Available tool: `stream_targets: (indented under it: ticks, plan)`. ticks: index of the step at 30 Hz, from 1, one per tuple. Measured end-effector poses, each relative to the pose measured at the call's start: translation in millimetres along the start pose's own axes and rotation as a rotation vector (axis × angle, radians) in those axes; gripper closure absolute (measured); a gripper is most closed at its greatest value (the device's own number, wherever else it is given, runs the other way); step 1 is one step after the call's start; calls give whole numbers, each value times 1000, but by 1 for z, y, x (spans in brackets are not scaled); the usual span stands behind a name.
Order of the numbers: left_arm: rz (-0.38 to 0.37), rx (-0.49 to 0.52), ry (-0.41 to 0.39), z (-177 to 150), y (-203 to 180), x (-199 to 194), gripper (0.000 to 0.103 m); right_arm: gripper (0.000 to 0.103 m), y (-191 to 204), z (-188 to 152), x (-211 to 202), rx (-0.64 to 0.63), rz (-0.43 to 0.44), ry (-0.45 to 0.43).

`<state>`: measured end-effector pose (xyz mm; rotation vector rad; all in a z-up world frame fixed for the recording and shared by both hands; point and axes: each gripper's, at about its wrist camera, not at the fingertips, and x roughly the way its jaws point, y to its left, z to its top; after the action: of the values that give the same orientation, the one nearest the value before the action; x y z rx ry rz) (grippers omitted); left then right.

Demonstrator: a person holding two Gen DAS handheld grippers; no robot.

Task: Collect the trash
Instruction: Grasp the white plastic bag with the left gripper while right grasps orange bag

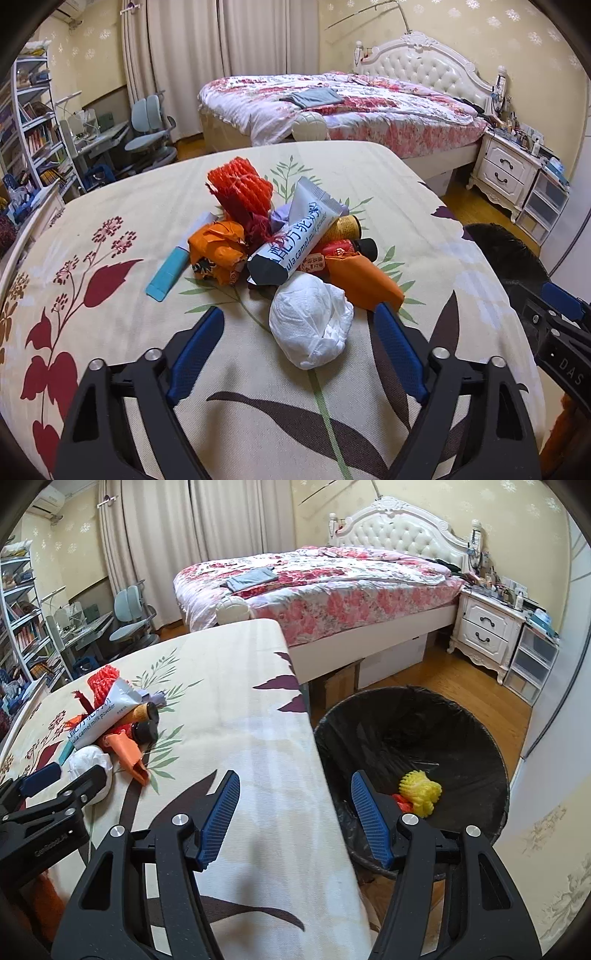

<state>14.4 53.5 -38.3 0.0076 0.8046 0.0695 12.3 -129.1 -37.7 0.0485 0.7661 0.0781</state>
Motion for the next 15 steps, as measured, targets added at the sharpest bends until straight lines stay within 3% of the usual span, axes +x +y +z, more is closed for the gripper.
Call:
stream_targets:
  ticks: [7, 15]
  plan:
    - [-64, -8, 62, -2, 5, 13, 61, 42, 13, -1, 4, -18, 20, 10]
    - [-77, 11, 51, -9, 9, 2, 65, 42, 28, -2, 5, -48, 48, 16]
